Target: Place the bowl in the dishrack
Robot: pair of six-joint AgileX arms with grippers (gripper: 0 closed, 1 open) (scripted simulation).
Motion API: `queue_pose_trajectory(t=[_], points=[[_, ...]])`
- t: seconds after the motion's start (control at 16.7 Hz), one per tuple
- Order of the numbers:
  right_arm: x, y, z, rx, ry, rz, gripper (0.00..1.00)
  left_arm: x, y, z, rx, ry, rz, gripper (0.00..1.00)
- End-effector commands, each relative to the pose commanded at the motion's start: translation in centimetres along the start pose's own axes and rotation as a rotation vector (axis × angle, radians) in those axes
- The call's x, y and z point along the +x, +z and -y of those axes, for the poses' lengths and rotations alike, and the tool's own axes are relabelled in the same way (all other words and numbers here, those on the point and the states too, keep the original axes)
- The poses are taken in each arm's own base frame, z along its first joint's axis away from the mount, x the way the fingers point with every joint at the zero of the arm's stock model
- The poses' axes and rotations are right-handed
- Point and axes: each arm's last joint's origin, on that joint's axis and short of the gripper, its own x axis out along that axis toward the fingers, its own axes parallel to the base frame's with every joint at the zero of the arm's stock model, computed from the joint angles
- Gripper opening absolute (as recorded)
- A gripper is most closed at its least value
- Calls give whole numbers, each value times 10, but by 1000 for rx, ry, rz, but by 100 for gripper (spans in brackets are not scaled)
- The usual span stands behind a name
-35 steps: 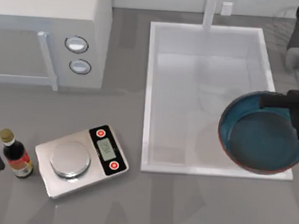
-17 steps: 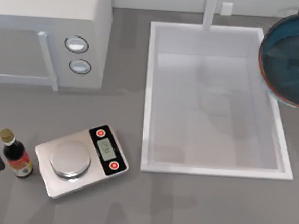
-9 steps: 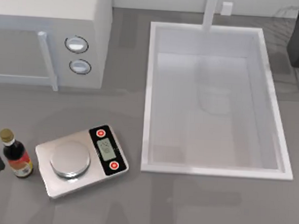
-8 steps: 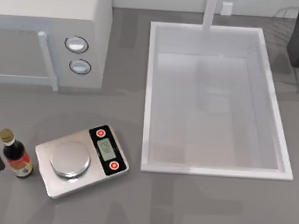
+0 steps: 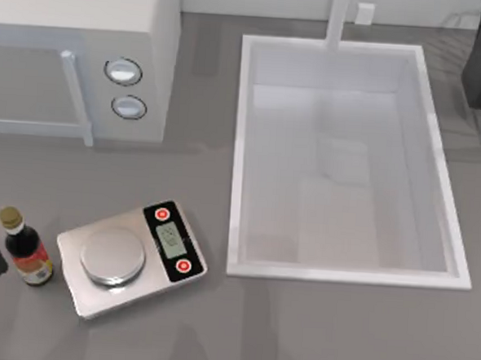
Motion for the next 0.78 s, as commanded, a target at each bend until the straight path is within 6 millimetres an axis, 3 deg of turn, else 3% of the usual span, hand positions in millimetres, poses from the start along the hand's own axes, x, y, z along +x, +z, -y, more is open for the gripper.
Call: queue_pose_trajectory(t=[0.24, 0.42, 0.6, 0.78], points=[[2, 0, 0, 3, -1, -2, 0, 0, 0, 0, 0, 0, 0, 100], [19, -6, 11, 2, -40, 0, 0, 0, 0, 0, 0, 0, 0, 100], [63, -33, 27, 10, -47, -16, 0, 0, 0, 0, 0, 0, 0, 100], [119, -78, 35, 9, -14, -17, 0, 0, 0, 0, 0, 0, 0, 100]])
